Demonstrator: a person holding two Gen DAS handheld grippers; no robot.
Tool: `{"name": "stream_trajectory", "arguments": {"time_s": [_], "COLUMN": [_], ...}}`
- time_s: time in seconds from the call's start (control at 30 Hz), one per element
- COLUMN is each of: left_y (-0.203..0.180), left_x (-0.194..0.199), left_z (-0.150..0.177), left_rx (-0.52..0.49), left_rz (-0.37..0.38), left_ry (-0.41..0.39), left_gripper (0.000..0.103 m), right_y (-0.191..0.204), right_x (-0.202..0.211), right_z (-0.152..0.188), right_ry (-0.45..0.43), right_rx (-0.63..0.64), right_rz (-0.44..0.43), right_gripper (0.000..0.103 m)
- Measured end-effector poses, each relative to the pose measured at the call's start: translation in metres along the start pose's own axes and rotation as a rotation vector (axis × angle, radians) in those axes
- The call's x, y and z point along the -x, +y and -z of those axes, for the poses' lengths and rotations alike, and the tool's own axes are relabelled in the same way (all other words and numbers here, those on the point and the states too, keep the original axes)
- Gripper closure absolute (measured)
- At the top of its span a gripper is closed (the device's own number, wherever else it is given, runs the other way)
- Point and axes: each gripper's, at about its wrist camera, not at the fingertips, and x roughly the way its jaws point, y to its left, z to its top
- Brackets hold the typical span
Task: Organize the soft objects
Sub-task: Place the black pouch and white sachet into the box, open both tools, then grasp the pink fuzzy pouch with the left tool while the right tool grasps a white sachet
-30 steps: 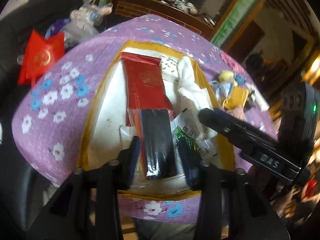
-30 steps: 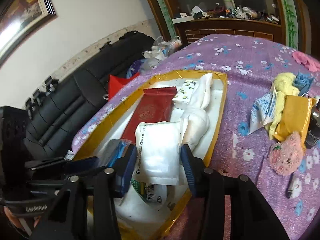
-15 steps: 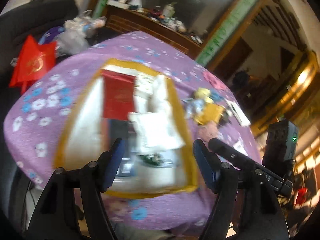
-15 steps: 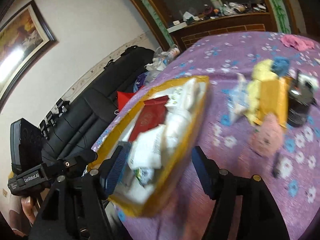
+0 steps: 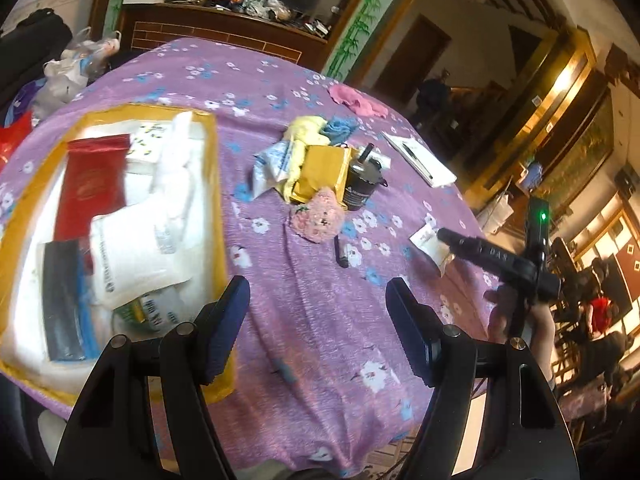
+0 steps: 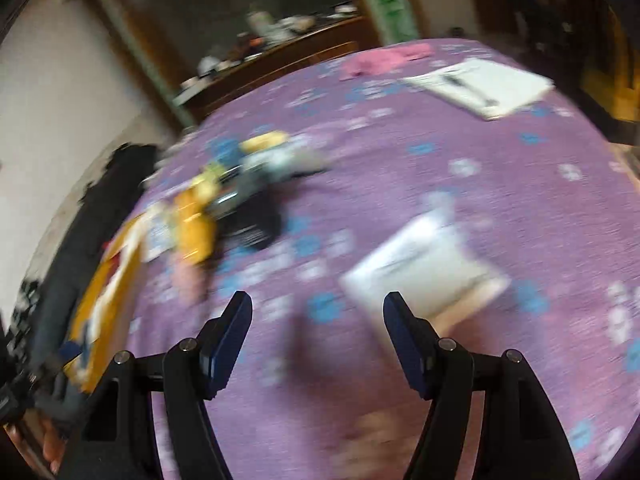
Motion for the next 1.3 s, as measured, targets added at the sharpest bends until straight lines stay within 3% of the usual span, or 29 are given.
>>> {"name": "stream_trajectory", "arguments": {"time_s": [0.2, 0.3, 0.4, 0.5, 0.67, 0.87, 0.97, 1.07, 1.17, 1.23, 1.3], "left_y": [-0.008, -0.009, -0.010, -0.015, -0.024, -0.032, -0.033, -0.036, -0.033, -0.032, -0.030], "left_x": [-0.014, -0.019, -0.025, -0.034, -0.054, -0.094, -0.118, -0.142, -0.157, -0.150, -0.136], "left_z": [-0.005, -0.007, -0.008, -0.011, -0.022, -0.039, -0.048, -0.048, -0.043, -0.043, -0.042], "left_rx": [-0.018, -0.021, -0.021, -0.046, -0.093, -0.166, -0.174, -0.219, -0.244, -0.232, -0.201], "left_rz": [-0.010, -0.014, -0.010, -0.029, -0.063, -0.171, -0.197, -0.245, -0.294, -0.277, -0.209], "left_ry": [0.022, 0.031, 0.047, 0.063, 0.093, 0.124, 0.142, 0.180, 0.213, 0.197, 0.171], "left_gripper": [0.032, 0.032, 0.032, 0.032, 0.032, 0.032, 0.032, 0.054, 0.062, 0.067, 0.070], "right_y": [-0.037, -0.027, -0.006, 0.008, 0.009, 0.031, 0.033, 0.034, 0.036, 0.038, 0.037], "right_x": [-0.023, -0.027, -0.024, -0.024, -0.032, -0.039, -0.040, -0.040, -0.039, -0.037, -0.038], "right_z": [-0.019, -0.013, 0.003, 0.011, 0.002, 0.010, 0.010, 0.010, 0.012, 0.013, 0.011], "right_ry": [0.059, 0.072, 0.097, 0.091, 0.079, 0.061, 0.064, 0.061, 0.059, 0.054, 0.049], "right_rx": [-0.043, 0.004, 0.065, 0.114, 0.062, 0.160, 0.178, 0.191, 0.199, 0.206, 0.204], "right_rz": [0.053, 0.065, -0.008, 0.040, 0.051, 0.195, 0.224, 0.246, 0.241, 0.229, 0.218], "right_gripper": [0.034, 0.032, 0.030, 0.030, 0.030, 0.030, 0.031, 0.038, 0.043, 0.053, 0.056]}}
